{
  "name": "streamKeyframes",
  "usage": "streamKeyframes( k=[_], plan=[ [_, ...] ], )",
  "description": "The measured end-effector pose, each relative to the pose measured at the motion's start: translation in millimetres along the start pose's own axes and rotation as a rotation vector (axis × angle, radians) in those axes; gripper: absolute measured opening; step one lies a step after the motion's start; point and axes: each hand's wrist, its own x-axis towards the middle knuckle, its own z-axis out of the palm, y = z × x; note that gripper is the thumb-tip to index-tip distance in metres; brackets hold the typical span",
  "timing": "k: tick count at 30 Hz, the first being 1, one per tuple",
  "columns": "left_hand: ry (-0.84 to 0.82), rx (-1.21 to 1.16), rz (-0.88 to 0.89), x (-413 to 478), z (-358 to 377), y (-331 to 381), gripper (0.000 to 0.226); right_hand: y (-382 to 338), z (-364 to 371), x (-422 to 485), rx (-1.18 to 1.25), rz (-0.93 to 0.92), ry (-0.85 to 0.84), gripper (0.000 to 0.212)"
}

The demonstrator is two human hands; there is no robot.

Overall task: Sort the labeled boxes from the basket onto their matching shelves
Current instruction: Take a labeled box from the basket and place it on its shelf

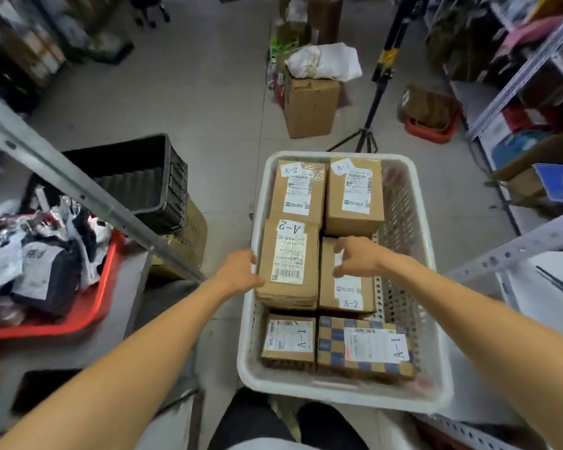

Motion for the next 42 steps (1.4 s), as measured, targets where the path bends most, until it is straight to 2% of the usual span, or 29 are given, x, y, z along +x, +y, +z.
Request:
streamKeyframes(
  k=[4,8,12,16,20,25,28,32,35,42],
  plan=[
    [-0.041,-0.03,-0.021,23,15,-6,0.059,9,19,33,0.083,0.051,-0.022,0.065],
    [-0.081,-0.192,-0.027,42,28,-6,0.064,6,43,58,0.238,0.102,0.016,0.061],
    [-0.041,-0.276,-0.058,57,46,6,0.067,1,69,74,0.385,0.078,0.055,0.074],
    [-0.039,-0.34,-0.165,67,55,3,0.083,2,80,81,0.699,0.223,0.058,0.09],
    [-0.088,-0.521,-0.153,69,62,-7,0.07,11,86,83,0.776,0.284,0.096,0.082],
    [-0.151,-0.613,-0.083,76,76,-6,0.073,35,98,82,0.753,0.342,0.156,0.073],
    [-0.156,-0.684,-0.079,85,84,-10,0.079,46,103,86,0.878,0.305,0.132,0.097],
    [-0.219,-0.836,-0.081,89,96,-6,0.116,46,115,91,0.991,0.21,0.049,0.121],
    [-0.171,-0.854,-0.054,90,105,0,0.118,44,124,93,1.017,0.13,0.08,0.118],
    [-0.102,-0.777,0.001,66,104,16,0.114,42,115,62,1.029,0.082,0.118,0.112]
  ],
)
